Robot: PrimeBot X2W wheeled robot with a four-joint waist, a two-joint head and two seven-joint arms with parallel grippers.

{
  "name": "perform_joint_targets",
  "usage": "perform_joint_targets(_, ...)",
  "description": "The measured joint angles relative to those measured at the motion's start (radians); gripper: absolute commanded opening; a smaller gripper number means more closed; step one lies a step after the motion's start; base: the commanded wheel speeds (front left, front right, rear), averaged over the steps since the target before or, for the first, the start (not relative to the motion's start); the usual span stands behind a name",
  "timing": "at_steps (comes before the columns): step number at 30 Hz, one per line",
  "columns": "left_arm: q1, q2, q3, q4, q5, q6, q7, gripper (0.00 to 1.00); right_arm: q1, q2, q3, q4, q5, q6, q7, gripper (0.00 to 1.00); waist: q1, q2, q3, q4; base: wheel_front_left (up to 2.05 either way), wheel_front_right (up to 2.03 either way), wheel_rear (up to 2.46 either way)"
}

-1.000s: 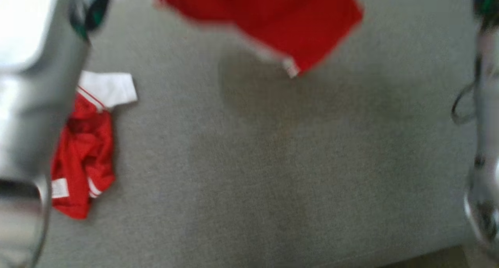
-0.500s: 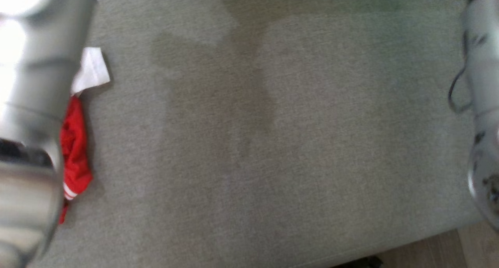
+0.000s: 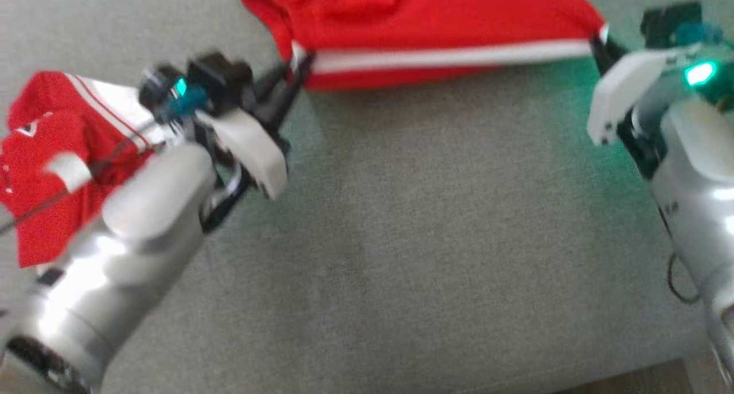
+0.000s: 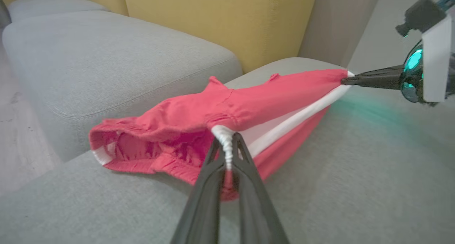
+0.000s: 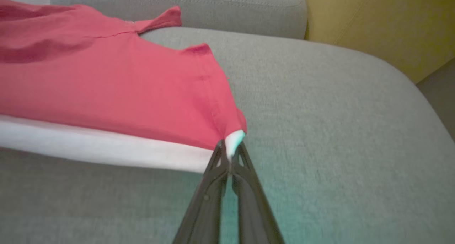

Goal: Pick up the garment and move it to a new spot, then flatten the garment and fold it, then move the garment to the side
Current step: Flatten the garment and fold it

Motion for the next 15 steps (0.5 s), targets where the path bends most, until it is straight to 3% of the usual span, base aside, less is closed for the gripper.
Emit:
perform_joint_targets(5,0.077,0.009,-0.023,-0.053,-0.013,0.003,-0.018,0.0,0.104,-0.1,0.126,-0.144,0.18,0.0,0.097,0.0,-0.0001,0.0,-0.072,0.01,0.0,0.0,0.0)
perform_joint_targets(15,0.24,0.01,-0.072,-0.155,-0.036,0.082,0.003,0.0,0.279,-0.259,0.236,-0.354,0.398,0.0,0.222,0.0,-0.0001,0.0,-0.22,0.019,0.0,0.0,0.0)
